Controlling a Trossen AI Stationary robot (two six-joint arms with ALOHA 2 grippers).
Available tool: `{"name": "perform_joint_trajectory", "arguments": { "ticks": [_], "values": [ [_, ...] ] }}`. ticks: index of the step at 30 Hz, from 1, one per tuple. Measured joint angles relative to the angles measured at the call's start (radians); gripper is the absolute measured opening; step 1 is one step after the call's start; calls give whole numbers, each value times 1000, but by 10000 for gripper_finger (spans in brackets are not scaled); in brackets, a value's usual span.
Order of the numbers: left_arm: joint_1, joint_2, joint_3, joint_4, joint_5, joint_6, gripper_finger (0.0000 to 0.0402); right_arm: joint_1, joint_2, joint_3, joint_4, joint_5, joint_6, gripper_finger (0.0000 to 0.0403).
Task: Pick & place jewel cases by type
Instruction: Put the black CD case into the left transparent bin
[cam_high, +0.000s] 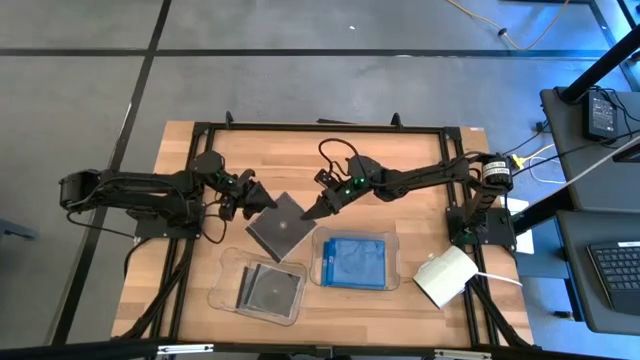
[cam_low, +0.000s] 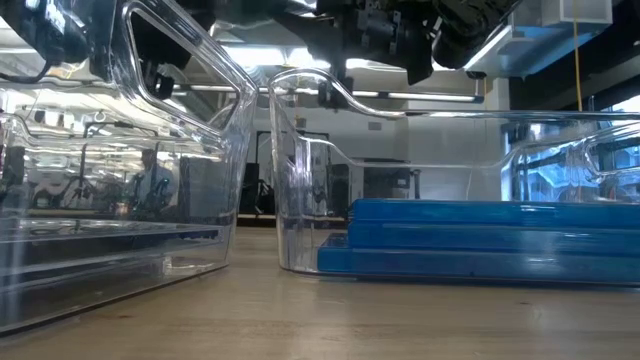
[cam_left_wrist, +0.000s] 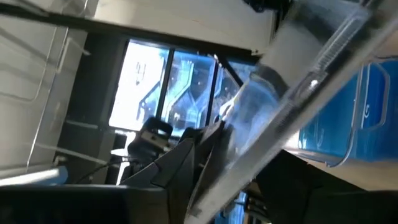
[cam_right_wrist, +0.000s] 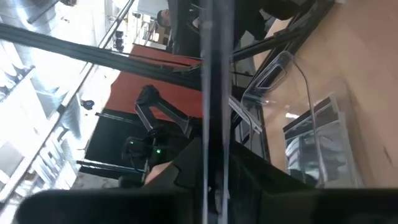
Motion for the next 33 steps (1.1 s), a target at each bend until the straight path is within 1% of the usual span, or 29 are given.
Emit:
{"name": "perform_joint_trajectory", "arguments": {
  "ticks": [3,4,8,12,18,24,27,30,33],
  "values": [
    [0,0,0,-10,-13,-7,166,0,0,0,-4,1,-44,41],
    [0,0,0,-16,-14,-9,168,0,0,0,-4,1,-47,39],
    [0,0,0,-23,-14,-10,171,0,0,0,-3,1,-67,39],
    [0,-1,0,-22,-29,-45,171,0,0,0,-6,1,-69,39],
    [0,-23,-1,22,-181,-60,171,0,0,0,-14,1,-72,42],
    [-1,-30,-1,23,-197,-59,171,0,0,1,-14,0,-89,41],
    [-2,-39,-1,22,-207,-26,171,0,0,1,-13,-4,-89,41],
    [-3,-62,-2,22,-266,-1,171,-1,0,1,-5,-5,-94,42],
    [-2,-72,-2,18,-357,-38,171,-1,0,1,-5,-5,-94,42]
  ]
}}
